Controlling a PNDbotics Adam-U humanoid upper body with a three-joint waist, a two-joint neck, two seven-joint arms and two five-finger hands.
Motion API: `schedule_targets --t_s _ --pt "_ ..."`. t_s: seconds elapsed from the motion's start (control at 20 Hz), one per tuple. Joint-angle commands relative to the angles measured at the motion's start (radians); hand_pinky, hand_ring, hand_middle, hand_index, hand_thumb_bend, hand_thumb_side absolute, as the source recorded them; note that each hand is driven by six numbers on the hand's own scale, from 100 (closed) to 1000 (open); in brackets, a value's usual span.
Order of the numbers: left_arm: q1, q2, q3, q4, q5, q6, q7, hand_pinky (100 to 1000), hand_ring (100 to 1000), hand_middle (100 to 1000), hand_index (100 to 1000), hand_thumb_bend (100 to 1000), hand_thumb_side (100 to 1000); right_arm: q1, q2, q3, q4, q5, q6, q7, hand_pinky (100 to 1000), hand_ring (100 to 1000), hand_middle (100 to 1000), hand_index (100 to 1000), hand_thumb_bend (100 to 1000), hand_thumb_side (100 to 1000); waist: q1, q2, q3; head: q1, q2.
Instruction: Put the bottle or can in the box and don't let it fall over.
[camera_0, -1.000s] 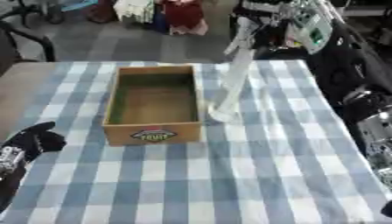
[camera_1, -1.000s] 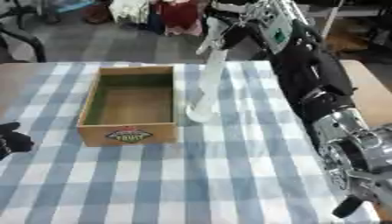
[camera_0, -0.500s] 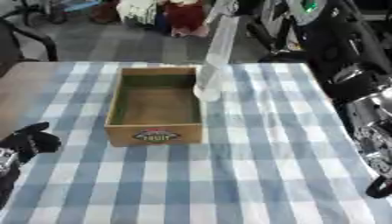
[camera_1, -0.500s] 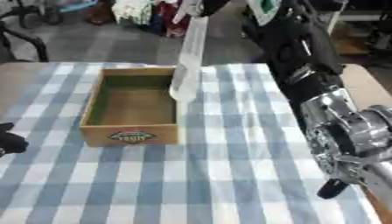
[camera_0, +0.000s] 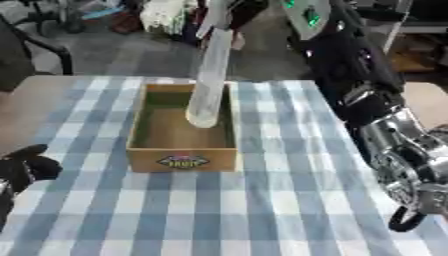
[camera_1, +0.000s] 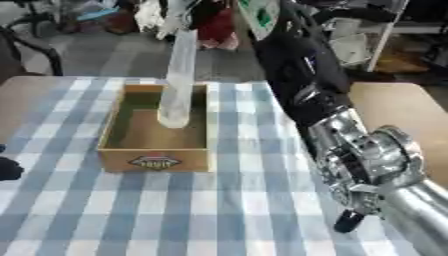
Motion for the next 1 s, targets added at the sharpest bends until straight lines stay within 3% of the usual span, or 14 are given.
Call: schedule_targets --t_s 0.05,0.15,0.2,0.3,0.35,0.45,0.65,0.7,1.0 --pt "-0.018 0.004 -0.004 -0.009 0.001 -0.001 -0.006 745 700 634 865 119 960 -0.011 0.001 0.004 0.006 0.049 -0.106 0.066 556 460 416 511 100 100 0.007 -0.011 0.002 -0.004 -0.006" --pt "-0.018 0.004 -0.004 -0.008 0.000 -0.002 -0.007 745 700 634 865 119 960 -0.009 0.005 0.003 0.015 0.082 -0.115 0.041 556 460 416 511 100 100 0.007 -0.010 0.003 -0.004 -0.006" --pt "-0.019 0.003 -0.004 -0.008 -0.001 -0.002 -0.007 745 700 634 865 119 962 -0.004 0.004 0.001 0.018 0.098 -0.117 0.029 839 785 725 844 100 100 0.006 -0.009 0.003 -0.003 -0.006" --pt "-0.022 0.003 -0.004 -0.007 -0.004 -0.002 -0.008 745 700 634 865 119 962 0.008 0.000 0.001 0.018 0.130 -0.116 -0.002 839 785 725 844 100 100 0.006 -0.006 0.005 -0.002 -0.007" --pt "-0.021 0.004 -0.004 -0.006 -0.007 -0.001 -0.009 746 700 635 866 119 971 0.017 -0.004 0.008 0.025 0.145 -0.115 -0.010 1000 1000 1000 1000 338 755 0.004 -0.004 0.001 0.001 -0.006" --pt "-0.018 0.005 -0.003 -0.004 -0.014 -0.001 -0.012 746 700 635 867 119 972 0.037 -0.005 0.034 0.062 0.177 -0.109 0.004 1000 1000 1000 1000 345 811 0.004 -0.003 -0.004 0.005 -0.002" --pt "-0.015 0.005 -0.003 -0.002 -0.018 -0.003 -0.014 746 700 634 867 119 973 0.050 0.013 0.028 0.101 0.239 -0.112 0.020 1000 1000 1000 1000 344 823 0.007 -0.002 -0.009 0.005 -0.001" --pt "-0.014 0.004 -0.004 -0.002 -0.019 -0.003 -0.014 746 702 634 867 119 975 0.053 0.018 0.022 0.101 0.251 -0.117 0.014 1000 1000 1000 1000 320 770 0.008 -0.001 -0.009 0.003 -0.002" --pt "-0.012 0.004 -0.004 0.001 -0.018 -0.004 -0.015 746 703 634 867 120 976 0.066 0.039 -0.010 0.066 0.208 -0.138 -0.071 1000 1000 1000 1000 283 713 0.010 0.000 -0.014 0.001 -0.003"
